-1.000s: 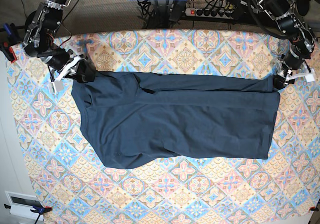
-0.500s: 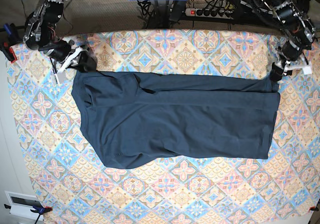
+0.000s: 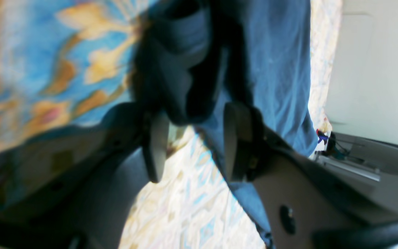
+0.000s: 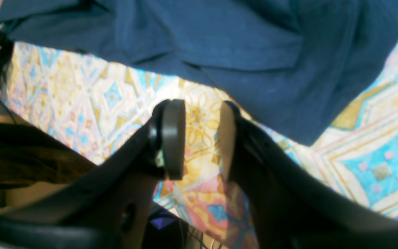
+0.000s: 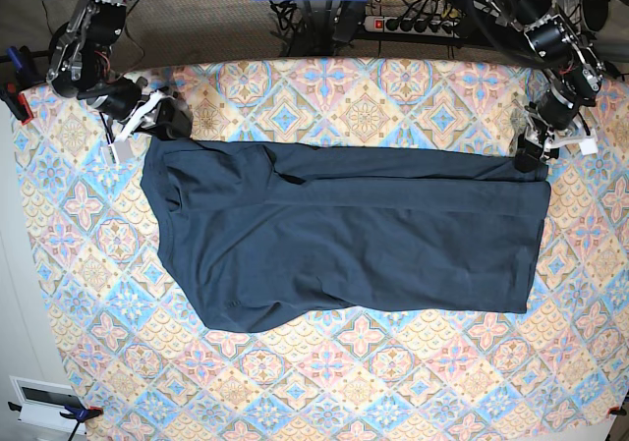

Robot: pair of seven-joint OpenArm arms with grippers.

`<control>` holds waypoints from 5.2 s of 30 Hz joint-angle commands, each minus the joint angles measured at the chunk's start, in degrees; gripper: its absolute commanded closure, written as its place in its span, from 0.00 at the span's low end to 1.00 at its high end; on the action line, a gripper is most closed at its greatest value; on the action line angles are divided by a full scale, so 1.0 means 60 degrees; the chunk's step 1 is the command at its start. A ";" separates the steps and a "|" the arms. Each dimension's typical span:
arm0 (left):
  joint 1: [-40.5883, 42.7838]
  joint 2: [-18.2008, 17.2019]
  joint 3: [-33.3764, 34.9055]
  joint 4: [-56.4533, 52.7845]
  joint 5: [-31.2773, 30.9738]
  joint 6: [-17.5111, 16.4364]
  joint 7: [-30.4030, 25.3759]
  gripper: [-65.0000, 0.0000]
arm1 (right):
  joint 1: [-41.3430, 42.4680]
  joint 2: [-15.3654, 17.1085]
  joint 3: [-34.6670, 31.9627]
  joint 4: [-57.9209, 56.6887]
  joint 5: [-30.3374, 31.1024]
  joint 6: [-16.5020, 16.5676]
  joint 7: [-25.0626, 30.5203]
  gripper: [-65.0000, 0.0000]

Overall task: Layout the t-shirt on the table in an organized manner, then fold the t-shirt properly
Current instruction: 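Hold the folded edge with both grippers and adjust the grips, then pull the folded shirt edge away from the hem with both grippers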

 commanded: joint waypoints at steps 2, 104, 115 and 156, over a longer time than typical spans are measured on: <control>-0.0111 -0.0097 -0.0031 -0.0062 0.0171 -0.0008 -0.0266 0.61 | -0.0200 0.0162 0.0070 0.0162 0.0261 0.0053 0.0178 0.74; 0.1750 -0.1269 -0.0016 0.0773 0.0230 -0.0037 -0.0940 1.00 | 0.0240 0.0220 0.1916 -0.2549 0.0598 0.0053 0.0031 1.00; 0.3128 -0.1049 -0.0089 0.1784 -0.0151 -0.0037 -0.0603 1.00 | -0.1445 0.0220 0.2136 -0.1128 0.1624 0.0053 0.0031 1.00; 0.3274 -0.1547 -0.1965 0.1711 -0.0253 -0.0023 -0.0105 0.74 | -0.1152 0.0220 0.4304 -0.0923 0.0305 0.0053 0.0134 0.79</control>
